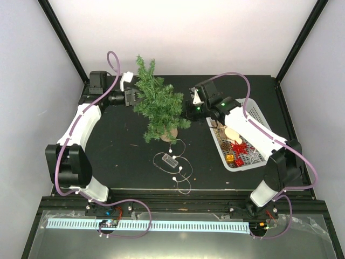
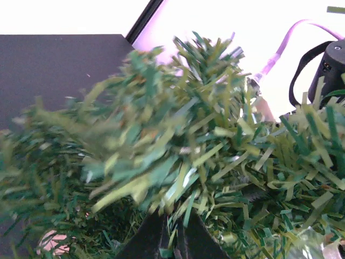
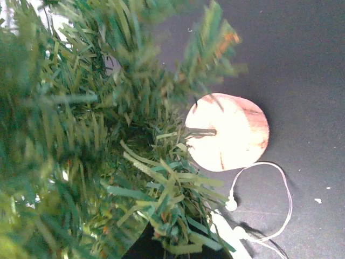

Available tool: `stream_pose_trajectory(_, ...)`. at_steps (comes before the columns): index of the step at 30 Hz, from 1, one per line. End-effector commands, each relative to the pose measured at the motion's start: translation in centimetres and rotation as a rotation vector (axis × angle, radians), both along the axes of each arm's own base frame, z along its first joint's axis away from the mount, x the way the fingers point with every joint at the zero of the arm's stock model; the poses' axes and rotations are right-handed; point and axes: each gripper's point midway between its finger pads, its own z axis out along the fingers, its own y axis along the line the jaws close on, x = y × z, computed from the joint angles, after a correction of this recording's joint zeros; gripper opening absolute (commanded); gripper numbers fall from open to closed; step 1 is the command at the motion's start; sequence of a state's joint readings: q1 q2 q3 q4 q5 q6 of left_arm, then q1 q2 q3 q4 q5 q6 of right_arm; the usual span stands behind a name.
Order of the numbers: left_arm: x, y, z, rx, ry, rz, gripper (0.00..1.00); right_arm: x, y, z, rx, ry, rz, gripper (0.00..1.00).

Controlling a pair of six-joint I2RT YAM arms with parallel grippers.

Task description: Decorate the small christmas tree

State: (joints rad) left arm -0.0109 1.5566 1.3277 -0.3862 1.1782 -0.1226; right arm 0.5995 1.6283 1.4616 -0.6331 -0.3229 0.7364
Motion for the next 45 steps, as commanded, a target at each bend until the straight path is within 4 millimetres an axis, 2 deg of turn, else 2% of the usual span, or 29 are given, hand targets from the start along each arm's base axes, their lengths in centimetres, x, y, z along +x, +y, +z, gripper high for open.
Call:
stream_pose_trajectory(1,0.1,-0.3,3.5,-0.007,-0.104,-0.029,0.02,0.4,-0.2,1.4,0.003,-0.052,-0.004,0.01)
stream_pose_trajectory(5,-0.2,-0.3,4.2,-0.009,-0.119,-0.031,0.01,0.6,0.0,1.1,-0.006,-0.042,0.008,0.01)
stream_pose_trajectory(16,-0.8,-0.1,2.2,0.027,-0.102,-0.023,0.02,0.3,0.2,-1.0,-0.020,-0.003,0.026,0.01)
stream_pose_trajectory(26,-1.4,0.0,2.5,0.049,-0.122,-0.014,0.11,-0.7,-0.1,-1.6,-0.013,0.009,0.036,0.03)
stream_pose_trajectory(29,-1.4,0.1,2.9,0.052,-0.128,-0.011,0.20,-1.0,-0.3,-1.7,-0.016,0.011,0.037,0.08)
stream_pose_trajectory(32,-1.4,0.1,3.2,0.054,-0.132,-0.009,0.33,-1.2,-0.6,-1.6,-0.022,0.006,0.036,0.15)
stream_pose_trajectory(34,-1.4,0.2,3.1,0.061,-0.135,-0.006,0.48,-1.3,-0.8,-1.5,-0.029,0.002,0.034,0.24)
stream_pose_trajectory(37,-1.4,0.5,3.1,0.091,-0.139,0.011,0.81,-1.4,-1.1,-0.8,-0.031,-0.017,0.028,0.49)
stream_pose_trajectory(39,-1.3,1.0,3.0,0.125,-0.148,0.038,0.97,-1.2,-1.3,0.2,-0.026,-0.044,0.020,0.62)
stream_pose_trajectory(42,-1.4,2.5,2.8,0.183,-0.129,0.070,0.99,-1.3,-1.9,2.5,-0.031,-0.092,0.012,0.72)
stream_pose_trajectory(45,-1.4,5.6,2.7,0.264,-0.118,0.123,0.99,-2.1,-3.4,5.9,-0.032,-0.157,-0.002,0.79)
